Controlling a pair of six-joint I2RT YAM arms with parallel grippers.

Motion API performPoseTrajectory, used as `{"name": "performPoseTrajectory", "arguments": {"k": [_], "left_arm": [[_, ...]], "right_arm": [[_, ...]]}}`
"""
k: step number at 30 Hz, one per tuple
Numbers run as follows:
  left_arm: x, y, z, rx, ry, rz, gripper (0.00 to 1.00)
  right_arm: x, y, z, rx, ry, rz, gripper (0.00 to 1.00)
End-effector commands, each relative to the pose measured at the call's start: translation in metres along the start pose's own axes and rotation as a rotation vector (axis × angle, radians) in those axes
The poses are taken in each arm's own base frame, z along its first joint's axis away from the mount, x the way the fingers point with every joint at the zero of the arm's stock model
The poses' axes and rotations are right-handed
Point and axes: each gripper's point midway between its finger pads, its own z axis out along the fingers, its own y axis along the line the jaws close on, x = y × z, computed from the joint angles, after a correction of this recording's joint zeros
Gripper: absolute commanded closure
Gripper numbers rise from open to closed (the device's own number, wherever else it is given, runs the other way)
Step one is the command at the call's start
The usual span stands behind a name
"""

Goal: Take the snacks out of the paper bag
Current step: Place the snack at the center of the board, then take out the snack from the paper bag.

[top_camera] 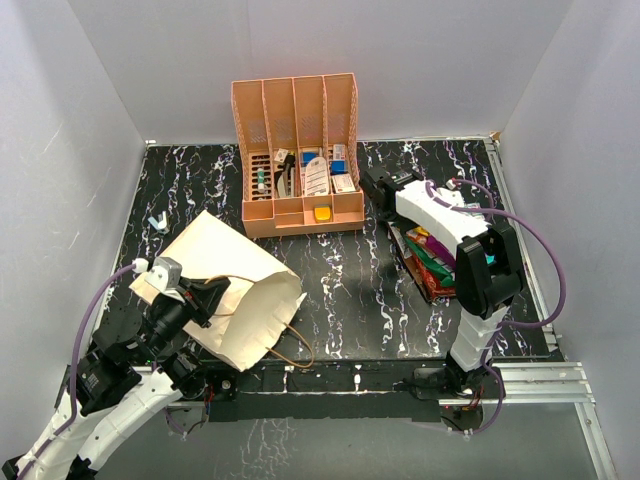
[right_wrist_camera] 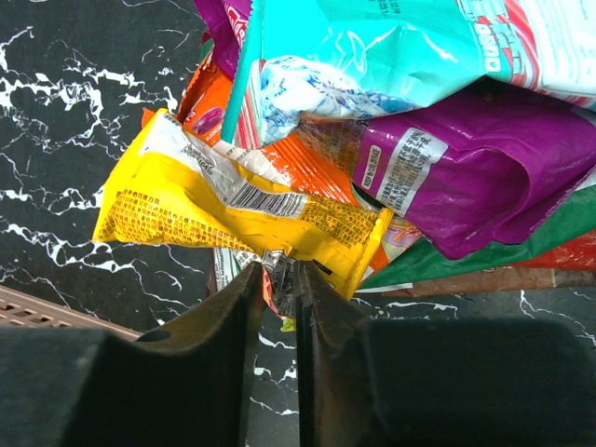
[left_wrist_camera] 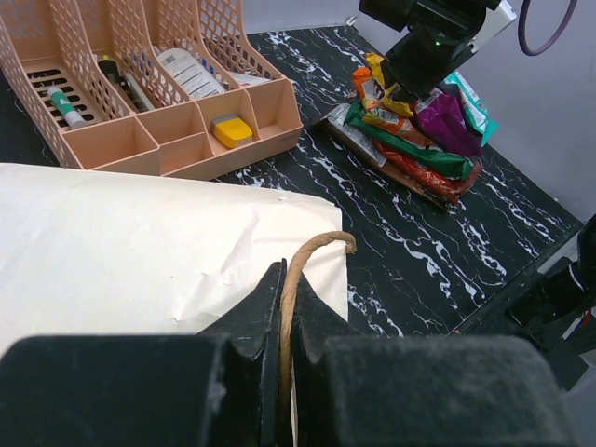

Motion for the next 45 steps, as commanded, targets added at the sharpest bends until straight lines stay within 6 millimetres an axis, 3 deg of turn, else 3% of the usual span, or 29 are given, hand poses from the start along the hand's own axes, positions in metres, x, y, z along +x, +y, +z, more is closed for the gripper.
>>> {"name": "performPoseTrajectory", "arguments": {"k": [1, 6, 10, 17, 19, 21, 25, 33, 40, 45], "left_arm": [[-0.005, 0.002, 0.000, -0.009, -0.025, 0.008, 1.00], [-0.004, 0.002, 0.001, -0.013, -0.022, 0.007, 1.00], [-0.003, 0.001, 0.003, -0.010, -0.013, 0.008, 1.00], [-0.010, -0.002, 0.008, -0.010, -0.010, -0.011, 1.00], [-0.013, -0.004, 0.011, -0.005, -0.009, -0.018, 1.00], [-0.018, -0.006, 0.014, -0.009, -0.002, -0.029, 1.00], [-0.025, -0.005, 0.022, -0.051, 0.032, -0.056, 1.00], [-0.049, -0.009, 0.031, -0.093, 0.030, -0.125, 1.00], [-0.057, -0.021, 0.045, -0.086, 0.091, -0.177, 1.00], [-0.078, -0.033, 0.055, -0.044, 0.089, -0.145, 1.00]], "right_arm": [[-0.011, 0.011, -0.007, -0.019, -0.004, 0.050, 0.66], [-0.017, 0.008, -0.017, -0.048, 0.030, 0.011, 0.51], [-0.035, 0.009, -0.040, -0.146, 0.080, 0.012, 0.40], [-0.057, 0.027, -0.096, -0.570, 0.171, -0.124, 0.32], [-0.050, 0.027, -0.109, -0.756, 0.161, -0.307, 0.26], [-0.031, 0.024, -0.124, -0.979, 0.165, -0.514, 0.22], [0.008, -0.006, -0.139, -1.221, 0.250, -0.735, 0.21], [0.034, -0.029, -0.157, -1.410, 0.345, -0.846, 0.20], [0.036, -0.032, -0.144, -1.356, 0.316, -0.902, 0.19], [0.069, -0.050, -0.170, -1.546, 0.518, -0.927, 0.19]]}}
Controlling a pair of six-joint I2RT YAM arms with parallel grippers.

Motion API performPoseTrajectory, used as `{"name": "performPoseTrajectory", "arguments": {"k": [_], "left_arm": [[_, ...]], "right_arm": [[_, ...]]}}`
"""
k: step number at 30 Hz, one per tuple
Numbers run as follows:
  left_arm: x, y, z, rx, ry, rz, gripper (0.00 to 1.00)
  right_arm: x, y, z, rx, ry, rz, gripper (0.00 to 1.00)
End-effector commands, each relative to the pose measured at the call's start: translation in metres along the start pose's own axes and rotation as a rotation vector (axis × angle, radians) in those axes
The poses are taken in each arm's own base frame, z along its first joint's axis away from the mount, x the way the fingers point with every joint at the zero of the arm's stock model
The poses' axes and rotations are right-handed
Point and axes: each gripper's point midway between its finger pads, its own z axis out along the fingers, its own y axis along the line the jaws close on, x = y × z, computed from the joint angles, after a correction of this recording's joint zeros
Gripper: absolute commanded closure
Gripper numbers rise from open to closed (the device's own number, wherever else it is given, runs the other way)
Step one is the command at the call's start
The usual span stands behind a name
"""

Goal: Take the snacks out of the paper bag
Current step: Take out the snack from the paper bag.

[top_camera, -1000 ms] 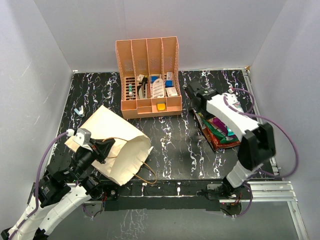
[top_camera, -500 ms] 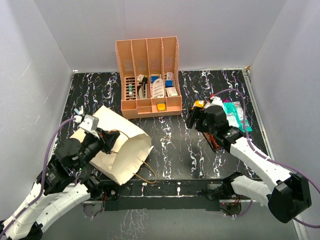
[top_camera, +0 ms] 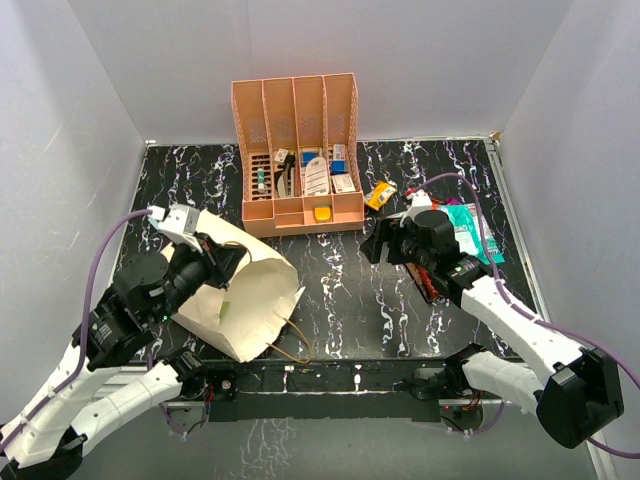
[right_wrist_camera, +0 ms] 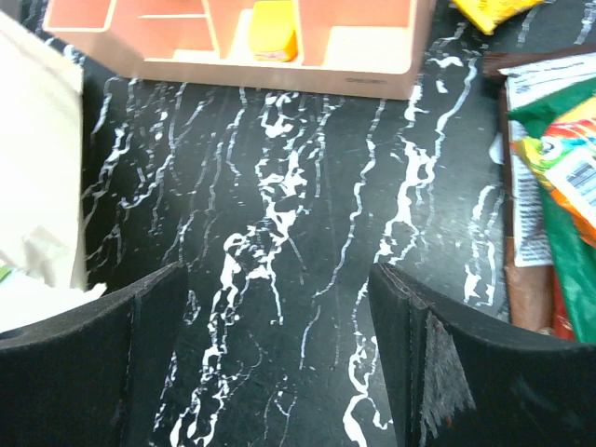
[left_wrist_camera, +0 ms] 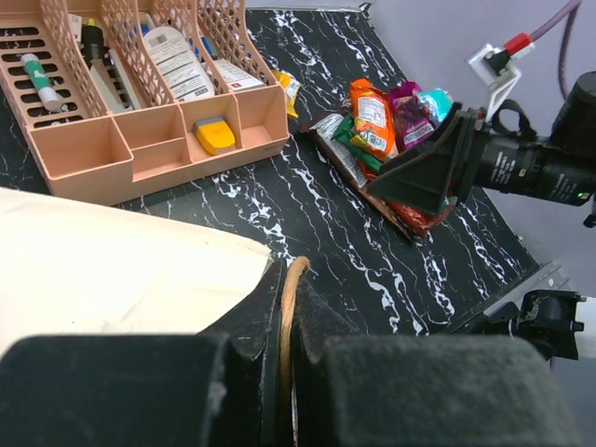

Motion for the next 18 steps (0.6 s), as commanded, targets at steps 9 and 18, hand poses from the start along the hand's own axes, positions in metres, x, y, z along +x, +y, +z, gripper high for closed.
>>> {"name": "performPoseTrajectory", "arguments": {"k": [9, 18], "left_arm": [[-0.059, -0.064, 0.006, 0.255, -0.102, 0.078, 1.00], [-0.052, -0.063, -0.003, 0.302, -0.175, 0.044, 1.00]], "right_arm": [[0.042, 0.115, 0.021, -0.450, 0.068, -0.025, 0.16], [0.080, 0.121, 0.028, -0.328, 0.191, 0.103, 0.22]]}}
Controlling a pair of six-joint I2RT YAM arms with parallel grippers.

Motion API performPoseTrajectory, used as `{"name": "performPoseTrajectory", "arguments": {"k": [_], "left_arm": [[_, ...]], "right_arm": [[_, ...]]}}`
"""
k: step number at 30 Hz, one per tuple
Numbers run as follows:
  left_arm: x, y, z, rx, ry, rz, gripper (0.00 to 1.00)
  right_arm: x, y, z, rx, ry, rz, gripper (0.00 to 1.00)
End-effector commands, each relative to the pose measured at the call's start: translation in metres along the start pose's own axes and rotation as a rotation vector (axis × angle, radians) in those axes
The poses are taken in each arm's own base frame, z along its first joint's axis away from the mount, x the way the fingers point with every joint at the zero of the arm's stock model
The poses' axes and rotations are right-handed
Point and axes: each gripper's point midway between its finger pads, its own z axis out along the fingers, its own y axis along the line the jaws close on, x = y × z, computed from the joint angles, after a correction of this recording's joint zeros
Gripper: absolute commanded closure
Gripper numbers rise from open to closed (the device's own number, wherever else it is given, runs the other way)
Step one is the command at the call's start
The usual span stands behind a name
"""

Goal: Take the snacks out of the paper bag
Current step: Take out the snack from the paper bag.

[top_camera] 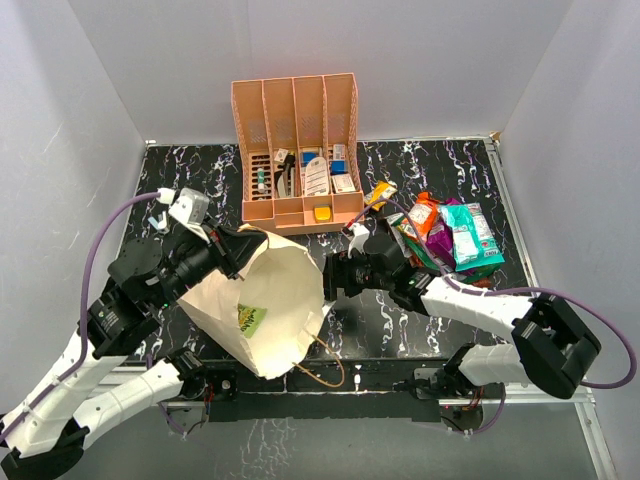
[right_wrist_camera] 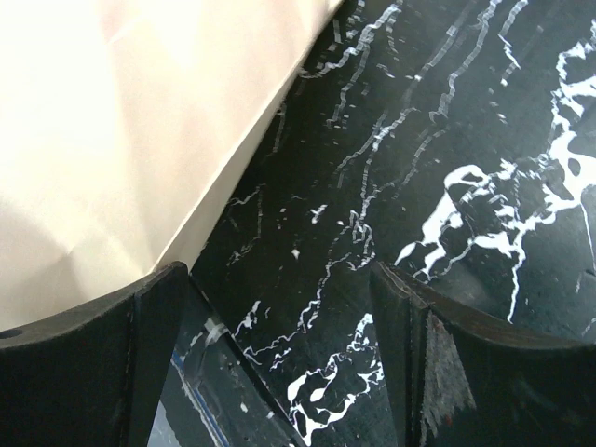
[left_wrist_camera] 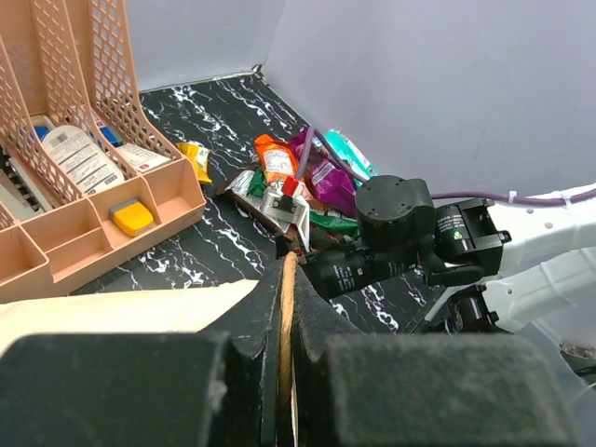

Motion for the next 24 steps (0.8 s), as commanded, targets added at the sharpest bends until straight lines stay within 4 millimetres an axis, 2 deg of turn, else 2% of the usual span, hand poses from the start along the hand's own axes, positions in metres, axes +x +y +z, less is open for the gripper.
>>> {"name": "performPoseTrajectory", "arguments": {"k": [1, 4, 6, 10, 12, 15, 17, 19, 22, 23, 24], "left_arm": [[-0.013, -0.007, -0.007, 0.039, -0.071, 0.000, 1.00], [0.002, -0.007, -0.017, 0.064, -0.040, 0.036, 1.00], [0.025, -0.001, -0.028, 0.072, 0.014, 0.070, 1.00], [0.074, 0.010, -0.058, 0.085, 0.091, 0.079, 1.00], [0.081, 0.017, -0.078, 0.068, 0.057, 0.054, 1.00], [0.067, 0.021, -0.093, 0.051, -0.067, 0.034, 1.00], [0.057, 0.022, -0.095, 0.048, -0.125, 0.029, 1.00], [0.054, 0.017, -0.090, 0.066, -0.129, 0.034, 1.00], [0.056, 0.011, -0.078, 0.087, -0.061, 0.050, 1.00], [0.057, 0.010, -0.075, 0.090, -0.040, 0.054, 1.00], [0.057, 0.009, -0.072, 0.091, -0.029, 0.059, 1.00]], "right_arm": [[-0.019, 0.020, -0.010, 0.000, -0.089, 0.039, 0.21], [-0.022, 0.017, -0.030, 0.040, -0.134, 0.058, 0.21], [-0.028, 0.017, -0.042, 0.058, -0.159, 0.038, 0.21], [-0.033, 0.025, -0.055, 0.013, -0.185, -0.118, 0.19], [-0.040, 0.038, -0.060, -0.046, -0.200, -0.229, 0.19], [-0.041, 0.078, -0.066, -0.203, -0.248, -0.502, 0.22], [-0.030, 0.107, -0.072, -0.317, -0.314, -0.707, 0.24], [-0.019, 0.134, -0.080, -0.417, -0.388, -0.880, 0.24], [-0.007, 0.162, -0.083, -0.502, -0.410, -1.048, 0.23], [0.002, 0.169, -0.083, -0.555, -0.392, -1.130, 0.25], [0.021, 0.176, -0.087, -0.652, -0.366, -1.257, 0.27]]}}
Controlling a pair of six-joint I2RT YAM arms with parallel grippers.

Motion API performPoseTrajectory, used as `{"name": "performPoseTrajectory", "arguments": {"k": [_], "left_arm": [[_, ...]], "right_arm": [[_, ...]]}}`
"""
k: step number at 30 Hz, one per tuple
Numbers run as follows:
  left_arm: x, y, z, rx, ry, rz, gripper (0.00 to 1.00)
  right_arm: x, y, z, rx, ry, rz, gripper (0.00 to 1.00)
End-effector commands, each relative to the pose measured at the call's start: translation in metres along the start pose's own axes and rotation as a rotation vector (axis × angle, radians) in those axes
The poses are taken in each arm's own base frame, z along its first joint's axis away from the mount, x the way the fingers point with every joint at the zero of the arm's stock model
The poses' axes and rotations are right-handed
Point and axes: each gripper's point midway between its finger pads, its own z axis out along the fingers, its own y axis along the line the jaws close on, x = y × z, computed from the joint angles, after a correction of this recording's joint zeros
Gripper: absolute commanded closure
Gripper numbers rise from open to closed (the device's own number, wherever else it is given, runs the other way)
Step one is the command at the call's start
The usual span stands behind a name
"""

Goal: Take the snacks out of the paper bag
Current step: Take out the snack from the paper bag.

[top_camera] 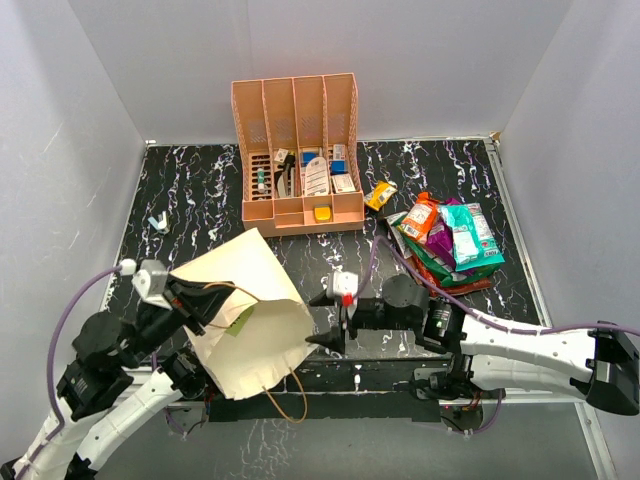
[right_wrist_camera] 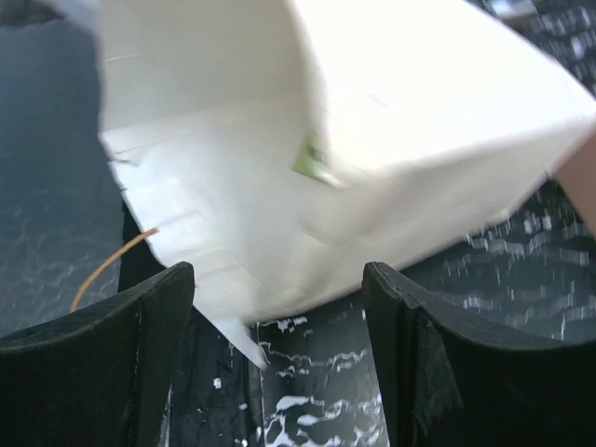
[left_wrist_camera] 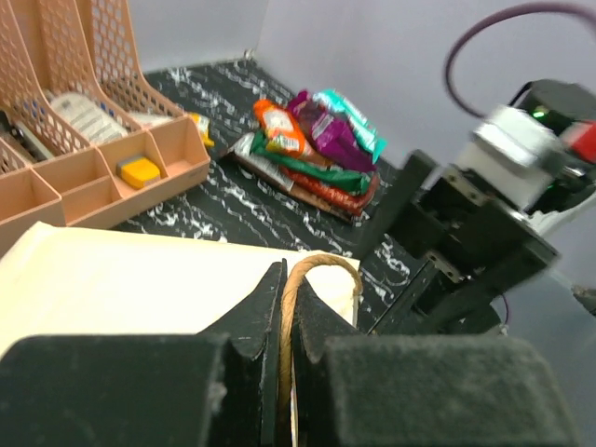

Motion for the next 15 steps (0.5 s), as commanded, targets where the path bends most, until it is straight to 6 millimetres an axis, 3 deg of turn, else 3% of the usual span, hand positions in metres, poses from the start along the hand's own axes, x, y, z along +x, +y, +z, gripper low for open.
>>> {"name": "performPoseTrajectory", "arguments": {"k": [1, 3, 7, 13, 15], "left_arm": [[-0.003, -0.007, 0.017, 0.026, 0.055, 0.017, 1.00], [-0.004, -0.008, 0.019, 0.031, 0.051, 0.027, 1.00], [-0.001, -0.008, 0.019, 0.041, 0.052, 0.034, 1.00], [0.004, -0.008, 0.020, 0.055, 0.044, 0.030, 1.00], [0.003, -0.010, 0.020, 0.061, 0.045, 0.034, 1.00]], "right_arm": [[-0.031, 0.051, 0.004, -0.319, -0.146, -0.557, 0.30], [-0.033, 0.062, 0.004, -0.336, -0.186, -0.631, 0.29], [-0.027, 0.055, 0.019, -0.275, -0.168, -0.758, 0.28], [-0.017, 0.052, 0.082, -0.188, -0.149, -0.878, 0.32], [-0.002, 0.041, 0.106, -0.141, -0.115, -0.922, 0.40]]}}
